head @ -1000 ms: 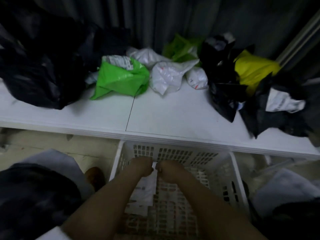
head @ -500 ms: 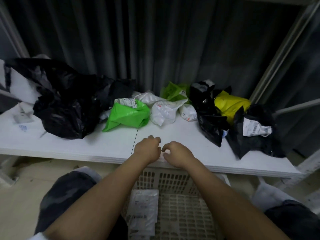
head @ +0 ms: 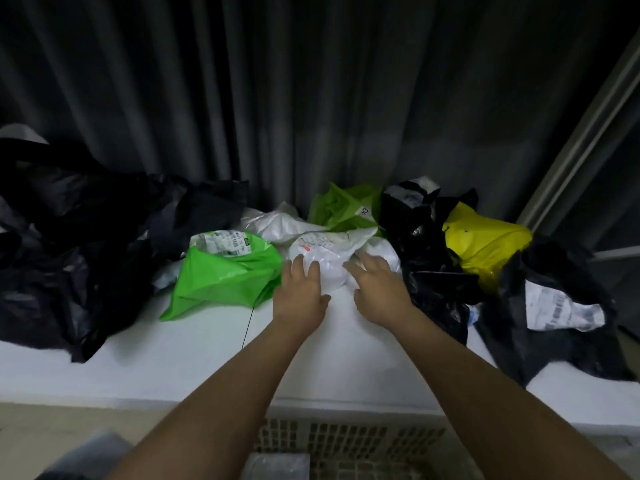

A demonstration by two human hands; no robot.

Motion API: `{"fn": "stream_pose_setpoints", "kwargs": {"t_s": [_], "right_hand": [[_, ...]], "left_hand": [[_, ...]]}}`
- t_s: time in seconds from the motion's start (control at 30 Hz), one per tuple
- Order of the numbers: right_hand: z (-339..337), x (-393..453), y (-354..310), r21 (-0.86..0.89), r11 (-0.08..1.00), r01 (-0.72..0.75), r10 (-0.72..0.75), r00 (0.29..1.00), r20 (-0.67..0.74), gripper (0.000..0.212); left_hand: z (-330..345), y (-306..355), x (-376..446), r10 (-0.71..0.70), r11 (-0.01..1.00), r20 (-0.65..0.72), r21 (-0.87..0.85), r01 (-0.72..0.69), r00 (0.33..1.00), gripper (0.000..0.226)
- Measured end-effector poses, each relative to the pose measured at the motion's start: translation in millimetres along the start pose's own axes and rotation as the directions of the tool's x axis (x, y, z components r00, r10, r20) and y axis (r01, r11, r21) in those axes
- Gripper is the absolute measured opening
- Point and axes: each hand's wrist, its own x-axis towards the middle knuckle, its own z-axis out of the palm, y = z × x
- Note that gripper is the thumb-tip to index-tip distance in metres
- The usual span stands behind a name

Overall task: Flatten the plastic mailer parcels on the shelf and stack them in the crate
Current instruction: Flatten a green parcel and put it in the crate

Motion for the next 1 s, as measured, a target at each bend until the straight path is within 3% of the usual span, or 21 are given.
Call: {"fn": "stream_pose_setpoints", "kwargs": {"t_s": [0.1,0.2,0.23,0.3,0.43,0.53,0.63,0.73,0.9,1.0], "right_hand": [[16,46,9,-0.167,0.986,0.026,-0.030,0.999,-0.022,0.074],[28,79,18,-0.303,0.953,-0.003,0.009,1.000,0.020,0.066],[31,86,22,-0.339,0.941,0.017,-0.031,0.999,-0.037,0.058],[32,90,27,-0.443,0.894,0.063,-0.106,0.992,-0.071,0.020],[19,71,34,-0.440,0.887,0.143,-0.195,0.978,-0.075,0.017],[1,49,36,-0.445,0.876,0.185,-0.291,0.939,-0.183,0.025],[-24,20,35,-0.406,0.899,0.164,-0.313,0.889,-0.334,0.008],[-35,-14,31,-0.280,0.949,0.143,-0.245,0.896,-0.372,0.037],[-36,-68,18,-0.189,0.964,0.189,-0.251,0.881,-0.400,0.050],[-21,-89,14,-0.159,0.971,0.179,-0.225,0.907,-0.357,0.061]], "left_hand": [[19,-1,30,-0.043,0.999,-0.005,0.015,0.043,0.999,0.079],[30,-1,41,-0.086,0.996,0.048,-0.021,0.087,0.995,0.083],[31,-3,42,-0.095,0.995,0.069,-0.029,0.098,0.993,0.082],[28,-6,40,-0.108,0.993,0.093,-0.047,0.112,0.990,0.080],[12,-8,25,-0.093,0.990,0.102,-0.095,0.103,0.990,0.075],[-8,-3,9,-0.068,0.985,0.057,-0.155,0.076,0.996,0.074],[-24,4,-9,-0.051,0.989,-0.029,-0.138,0.046,0.998,0.076],[-34,11,-32,-0.018,0.994,-0.095,-0.108,0.007,0.995,0.079],[-43,8,-57,0.070,0.975,-0.186,-0.195,-0.106,0.980,0.078],[-37,1,-67,0.157,0.967,-0.087,-0.188,-0.171,0.984,0.089]]}}
